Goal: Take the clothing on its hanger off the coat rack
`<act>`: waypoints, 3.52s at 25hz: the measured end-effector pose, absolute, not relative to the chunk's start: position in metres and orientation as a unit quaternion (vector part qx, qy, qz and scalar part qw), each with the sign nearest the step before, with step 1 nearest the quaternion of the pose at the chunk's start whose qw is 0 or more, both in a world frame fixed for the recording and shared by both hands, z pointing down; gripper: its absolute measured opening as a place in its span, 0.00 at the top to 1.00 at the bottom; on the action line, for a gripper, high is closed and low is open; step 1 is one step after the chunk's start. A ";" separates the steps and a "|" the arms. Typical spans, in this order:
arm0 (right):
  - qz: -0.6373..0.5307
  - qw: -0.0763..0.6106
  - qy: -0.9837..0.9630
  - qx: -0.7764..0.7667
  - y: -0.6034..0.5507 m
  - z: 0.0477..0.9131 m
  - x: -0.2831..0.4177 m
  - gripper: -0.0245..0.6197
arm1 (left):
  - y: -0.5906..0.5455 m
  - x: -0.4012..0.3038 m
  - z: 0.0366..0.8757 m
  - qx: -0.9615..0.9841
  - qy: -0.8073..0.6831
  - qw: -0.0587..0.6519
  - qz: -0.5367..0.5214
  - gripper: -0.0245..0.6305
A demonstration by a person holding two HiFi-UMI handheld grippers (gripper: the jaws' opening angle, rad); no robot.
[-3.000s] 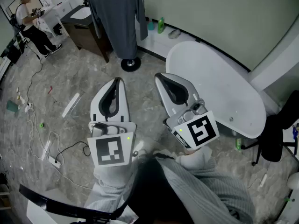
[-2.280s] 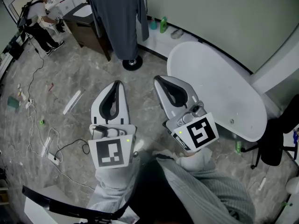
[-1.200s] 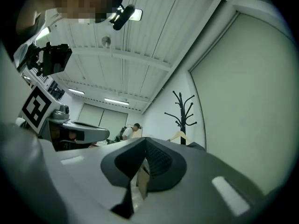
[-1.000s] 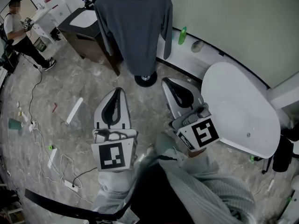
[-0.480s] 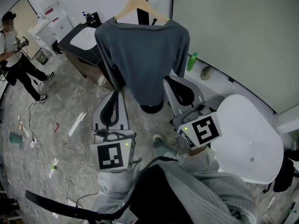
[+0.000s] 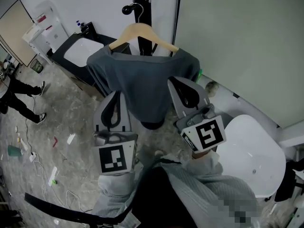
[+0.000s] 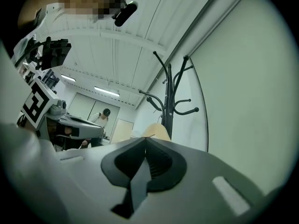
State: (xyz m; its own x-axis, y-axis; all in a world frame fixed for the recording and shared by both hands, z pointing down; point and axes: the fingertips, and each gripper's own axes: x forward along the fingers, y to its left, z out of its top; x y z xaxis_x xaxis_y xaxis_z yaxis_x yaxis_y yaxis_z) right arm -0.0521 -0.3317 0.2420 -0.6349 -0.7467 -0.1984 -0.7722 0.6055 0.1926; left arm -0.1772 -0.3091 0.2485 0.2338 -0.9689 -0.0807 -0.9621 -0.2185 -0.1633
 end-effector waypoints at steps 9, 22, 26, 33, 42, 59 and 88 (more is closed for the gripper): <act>0.135 0.037 0.859 -0.492 -0.419 0.248 -0.069 0.96 | -0.416 -0.193 0.248 -0.823 0.558 0.103 -0.026 0.96; 0.171 0.009 0.791 -0.587 -0.457 0.238 -0.071 0.95 | -0.475 -0.207 0.235 -0.843 0.510 0.167 -0.046 0.96; 0.209 -0.023 0.783 -0.585 -0.461 0.228 -0.070 0.92 | -0.475 -0.206 0.222 -0.807 0.535 0.237 -0.072 0.95; 0.239 -0.100 0.781 -0.568 -0.482 0.239 -0.074 0.79 | -0.488 -0.188 0.235 -0.784 0.522 0.292 -0.167 0.72; 0.270 -0.205 0.770 -0.540 -0.505 0.259 -0.083 0.68 | -0.516 -0.188 0.253 -0.730 0.545 0.334 -0.243 0.67; 0.322 -0.237 0.728 -0.556 -0.515 0.255 -0.082 0.78 | -0.524 -0.190 0.254 -0.723 0.532 0.339 -0.282 0.79; 0.249 -0.301 0.546 -0.741 -0.390 0.250 0.096 0.78 | -0.453 0.007 0.254 -0.843 0.330 0.397 -0.154 0.79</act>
